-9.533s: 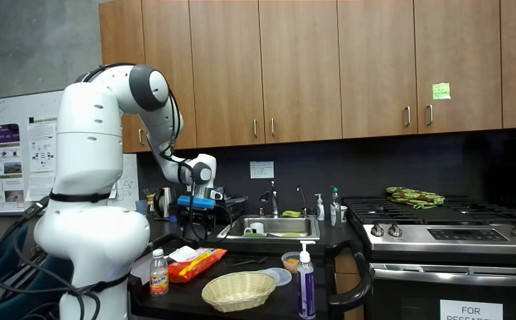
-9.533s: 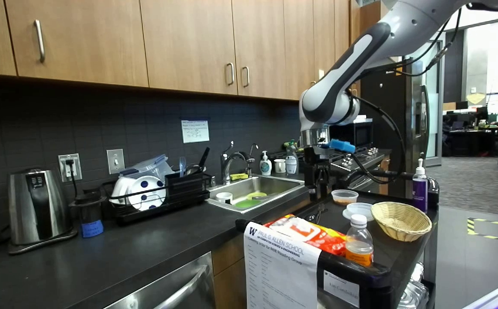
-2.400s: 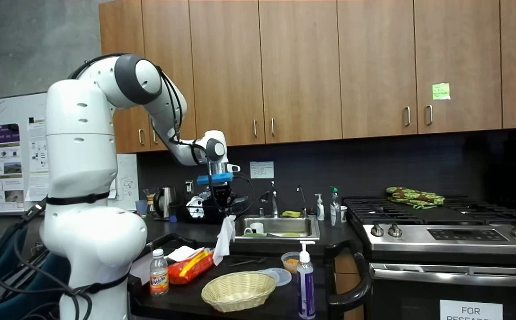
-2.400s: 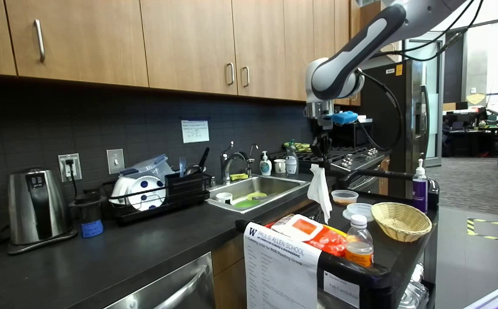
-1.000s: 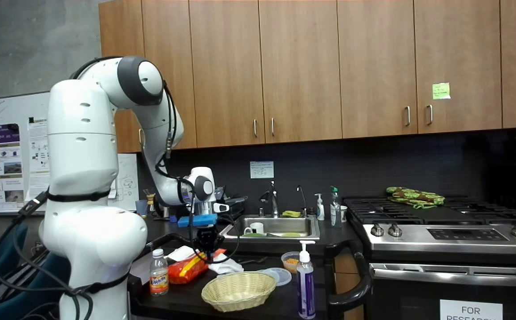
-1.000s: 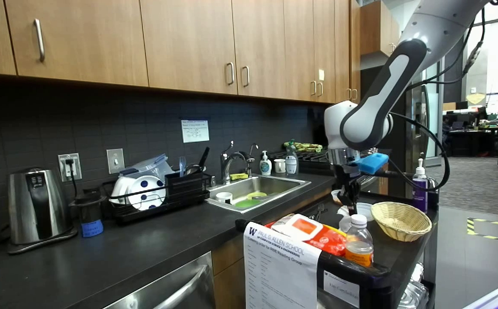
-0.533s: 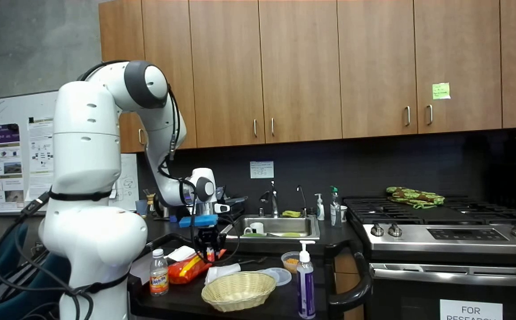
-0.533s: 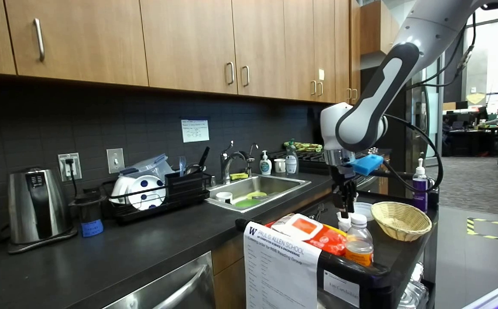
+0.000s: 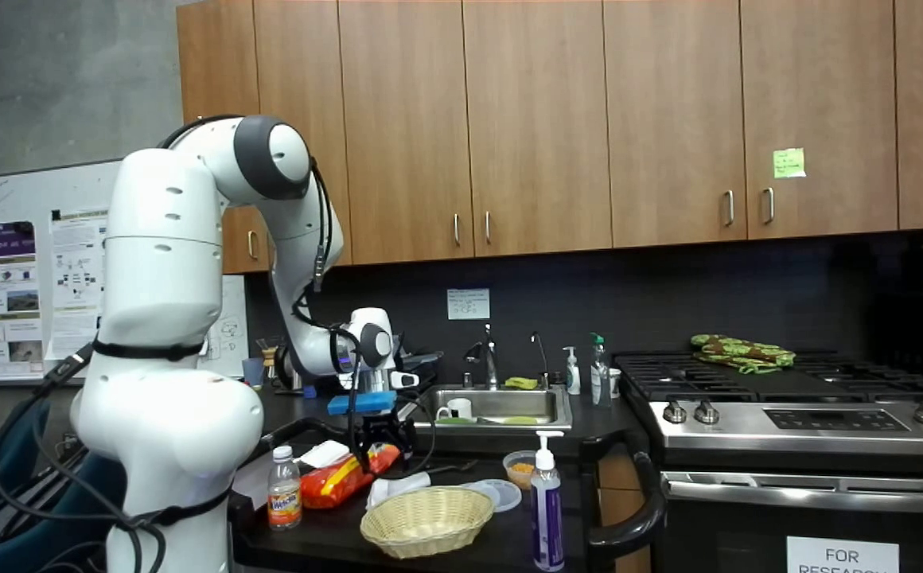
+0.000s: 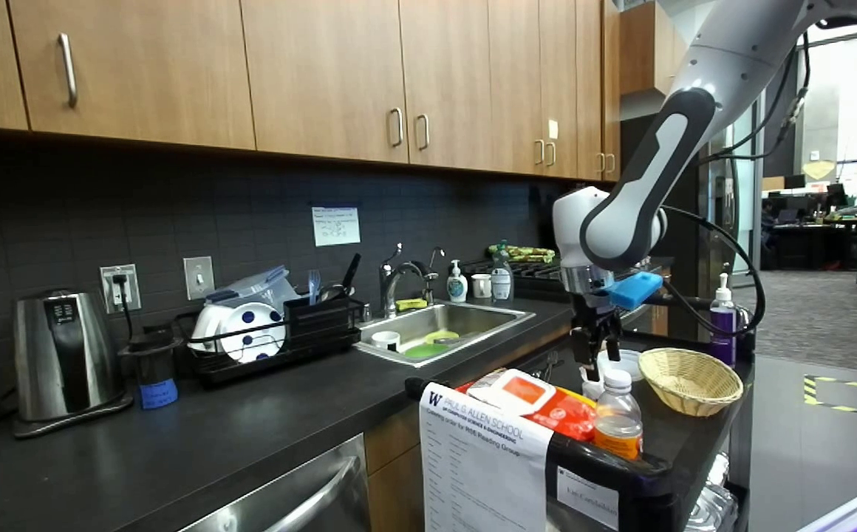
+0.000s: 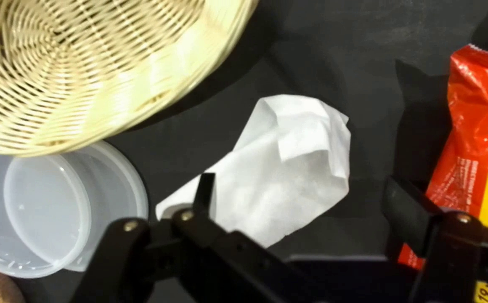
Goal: Pick up one wet wipe from the orange packet of wet wipes and wipe the kitchen counter
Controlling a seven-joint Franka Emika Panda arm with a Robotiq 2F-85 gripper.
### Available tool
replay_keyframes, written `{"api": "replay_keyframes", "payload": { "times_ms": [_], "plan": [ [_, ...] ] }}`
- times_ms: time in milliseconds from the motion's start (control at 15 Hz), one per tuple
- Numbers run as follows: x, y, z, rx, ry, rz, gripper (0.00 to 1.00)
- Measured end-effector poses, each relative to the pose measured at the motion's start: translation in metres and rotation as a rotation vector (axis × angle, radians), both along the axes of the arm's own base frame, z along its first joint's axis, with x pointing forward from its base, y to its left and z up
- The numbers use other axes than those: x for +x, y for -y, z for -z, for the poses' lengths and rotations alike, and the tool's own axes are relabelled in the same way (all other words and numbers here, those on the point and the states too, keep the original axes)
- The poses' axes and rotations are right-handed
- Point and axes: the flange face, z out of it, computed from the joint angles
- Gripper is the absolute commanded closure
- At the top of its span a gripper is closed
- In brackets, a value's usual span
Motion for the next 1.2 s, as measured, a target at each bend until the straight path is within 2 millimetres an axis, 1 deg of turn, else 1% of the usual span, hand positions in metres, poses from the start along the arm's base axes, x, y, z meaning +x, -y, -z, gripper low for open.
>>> {"api": "replay_keyframes", "payload": {
  "times_ms": [133,200,400,533,733,867,933,1200],
  "plan": [
    [0.001,0.007,0.006,0.0,-0.009,0.016,0.0],
    [0.002,0.009,0.009,0.001,-0.011,0.023,0.19],
    [0.003,0.013,0.019,0.005,-0.018,0.033,0.39],
    [0.004,0.014,0.025,0.009,-0.022,0.034,0.58],
    [0.007,0.014,0.035,0.013,-0.029,0.037,0.81],
    [0.009,0.014,0.041,0.014,-0.036,0.038,0.94],
    [0.009,0.014,0.044,0.015,-0.039,0.039,0.99],
    [0.011,0.012,0.05,0.024,-0.044,0.045,0.99]
  ]
}}
